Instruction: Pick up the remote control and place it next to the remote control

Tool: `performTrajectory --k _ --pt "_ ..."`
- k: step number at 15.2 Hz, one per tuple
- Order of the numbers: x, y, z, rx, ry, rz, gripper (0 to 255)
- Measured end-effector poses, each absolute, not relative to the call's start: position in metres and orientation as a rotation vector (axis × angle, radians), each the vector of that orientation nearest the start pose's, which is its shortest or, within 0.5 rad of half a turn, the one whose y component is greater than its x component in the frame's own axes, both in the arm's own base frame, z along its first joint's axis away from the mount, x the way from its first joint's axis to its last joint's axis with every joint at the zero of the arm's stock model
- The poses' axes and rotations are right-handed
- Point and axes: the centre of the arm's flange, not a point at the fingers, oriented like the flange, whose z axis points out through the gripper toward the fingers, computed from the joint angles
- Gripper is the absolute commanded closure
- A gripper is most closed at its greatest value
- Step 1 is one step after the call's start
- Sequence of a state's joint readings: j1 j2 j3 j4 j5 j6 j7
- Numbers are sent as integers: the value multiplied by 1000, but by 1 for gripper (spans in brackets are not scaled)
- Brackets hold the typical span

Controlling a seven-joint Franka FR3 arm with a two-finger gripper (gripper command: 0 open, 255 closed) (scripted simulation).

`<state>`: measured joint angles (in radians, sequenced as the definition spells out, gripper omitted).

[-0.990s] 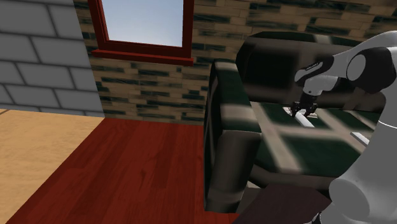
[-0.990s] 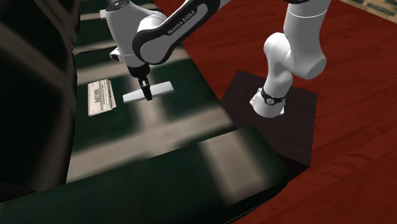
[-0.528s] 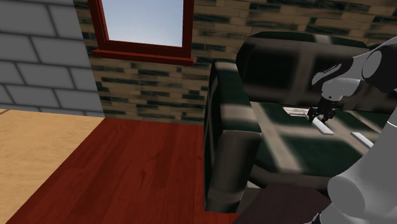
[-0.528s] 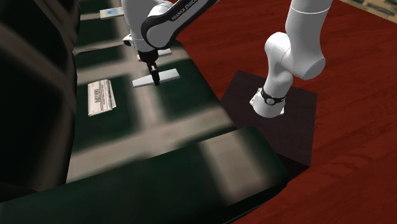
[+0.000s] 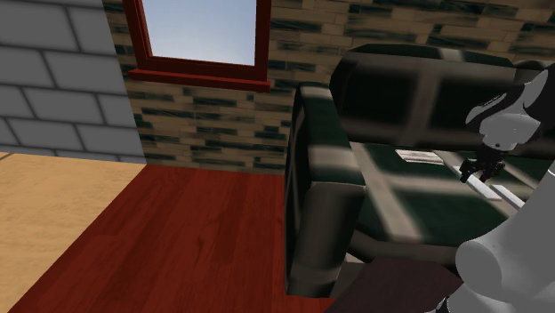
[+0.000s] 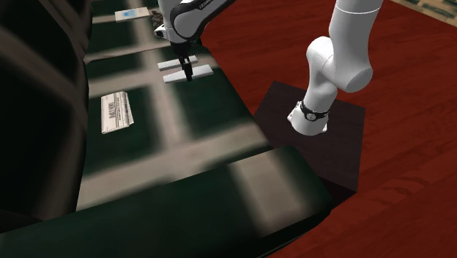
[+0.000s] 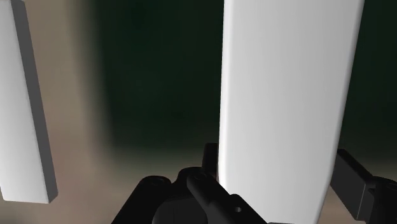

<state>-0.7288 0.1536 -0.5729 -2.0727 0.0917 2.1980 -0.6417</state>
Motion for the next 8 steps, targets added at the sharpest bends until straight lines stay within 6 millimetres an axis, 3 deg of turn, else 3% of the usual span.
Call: performTrajectory --k 5,8 --pt "93 -566 365 -2949 1092 13 255" --pt "64 -577 362 -2949 1092 13 255"
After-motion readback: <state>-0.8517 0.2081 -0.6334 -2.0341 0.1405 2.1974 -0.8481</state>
